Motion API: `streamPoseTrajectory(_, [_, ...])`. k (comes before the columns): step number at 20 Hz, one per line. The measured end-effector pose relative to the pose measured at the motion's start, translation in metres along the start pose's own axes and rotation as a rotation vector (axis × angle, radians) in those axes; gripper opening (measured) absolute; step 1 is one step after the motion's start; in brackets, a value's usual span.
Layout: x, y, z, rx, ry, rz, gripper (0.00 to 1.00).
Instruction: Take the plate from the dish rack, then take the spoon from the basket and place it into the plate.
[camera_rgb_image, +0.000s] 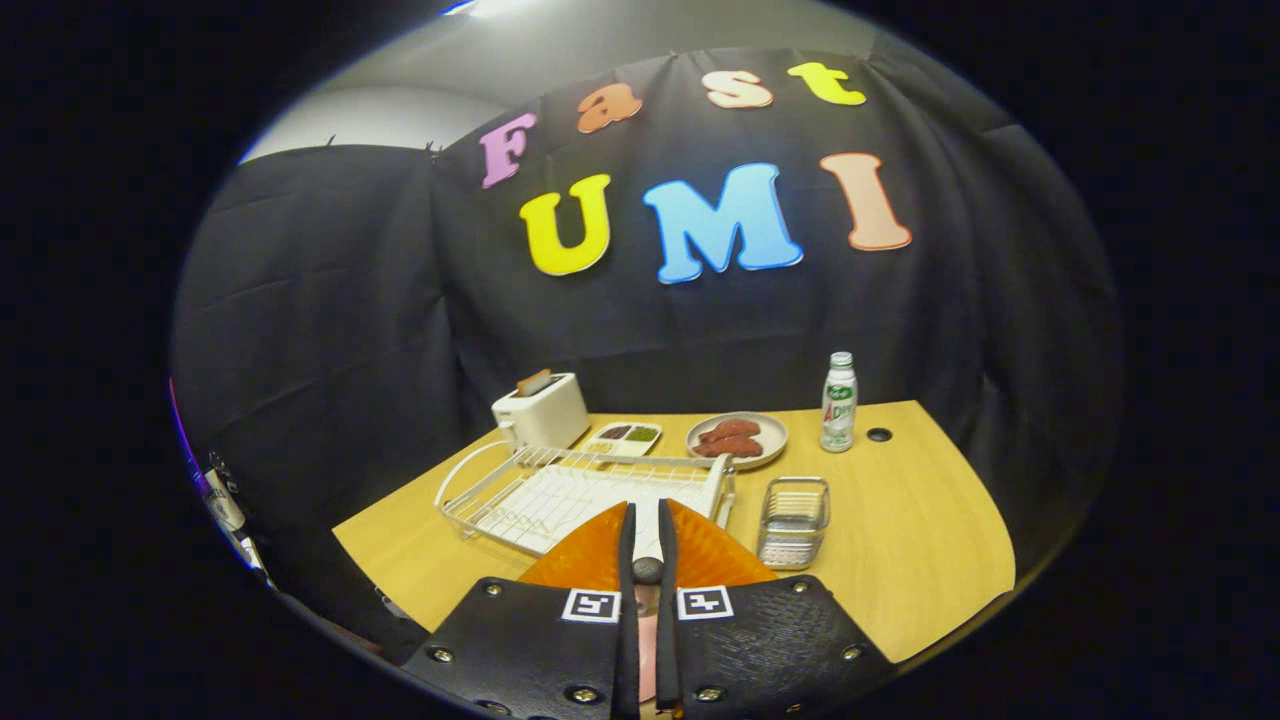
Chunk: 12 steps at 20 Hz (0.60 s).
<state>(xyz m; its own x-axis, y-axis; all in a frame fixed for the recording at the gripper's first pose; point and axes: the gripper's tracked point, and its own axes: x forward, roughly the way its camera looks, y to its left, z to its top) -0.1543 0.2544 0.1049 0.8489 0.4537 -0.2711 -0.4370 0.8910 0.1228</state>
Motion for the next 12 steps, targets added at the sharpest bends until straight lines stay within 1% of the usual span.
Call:
streamPoseTrajectory(3, [0.02,0.026,-0.026,-0.032,0.052,0.06,0.06])
streamPoseTrajectory(7, [0.04,0.053,-0.048,-0.054,0.081,0.131,0.06])
streamPoseTrajectory(9, [0.042,0.054,-0.069,-0.074,0.138,0.132,0.06])
streamPoseTrajectory(10, [0.036,0.054,-0.071,-0.081,0.14,0.137,0.07])
streamPoseTrajectory(11, [0.039,0.052,-0.072,-0.094,0.136,0.13,0.12])
streamPoseTrajectory(12, [0.037,0.049,-0.069,-0.105,0.129,0.124,0.15])
